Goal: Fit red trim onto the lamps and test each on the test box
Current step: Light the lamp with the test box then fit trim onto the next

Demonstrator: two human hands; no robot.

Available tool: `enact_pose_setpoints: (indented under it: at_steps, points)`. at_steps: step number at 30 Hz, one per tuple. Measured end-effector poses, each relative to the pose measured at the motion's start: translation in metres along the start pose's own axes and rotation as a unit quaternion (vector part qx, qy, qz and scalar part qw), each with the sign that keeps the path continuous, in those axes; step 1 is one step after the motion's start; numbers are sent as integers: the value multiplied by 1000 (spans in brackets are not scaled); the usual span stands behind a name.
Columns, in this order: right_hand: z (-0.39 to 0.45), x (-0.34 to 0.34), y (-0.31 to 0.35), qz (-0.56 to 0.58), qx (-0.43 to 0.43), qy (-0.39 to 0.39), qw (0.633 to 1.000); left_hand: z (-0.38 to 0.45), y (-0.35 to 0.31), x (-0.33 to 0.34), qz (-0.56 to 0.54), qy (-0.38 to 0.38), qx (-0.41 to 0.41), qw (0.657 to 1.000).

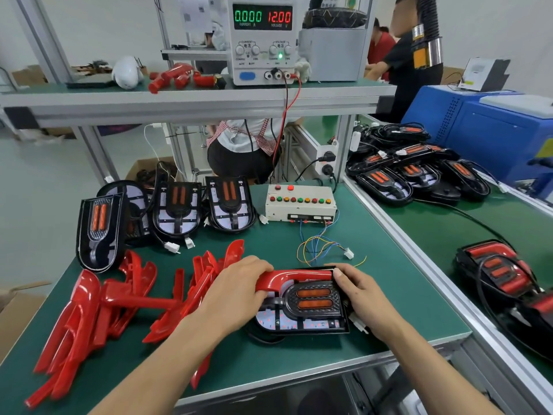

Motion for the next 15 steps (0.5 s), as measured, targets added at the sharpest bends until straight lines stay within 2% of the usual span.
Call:
enact_pose_setpoints:
  at_steps: [6, 15]
  points:
    - [-1, -1, 1, 11, 12, 0, 1000, 5, -7, 3, 18, 36, 7, 999]
    - [0, 0, 2, -8, 14, -19, 1000, 2, -6, 4, 70, 57, 76, 993]
Point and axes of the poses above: each hand's wrist, its own z-axis towards the middle knuckle, its own x-axis out of the palm, y = z × x, the point moved 4 cm from there along z, towards the middle knuckle, and after that the axes turned 7 degrees about z, right-handed, at the moved point
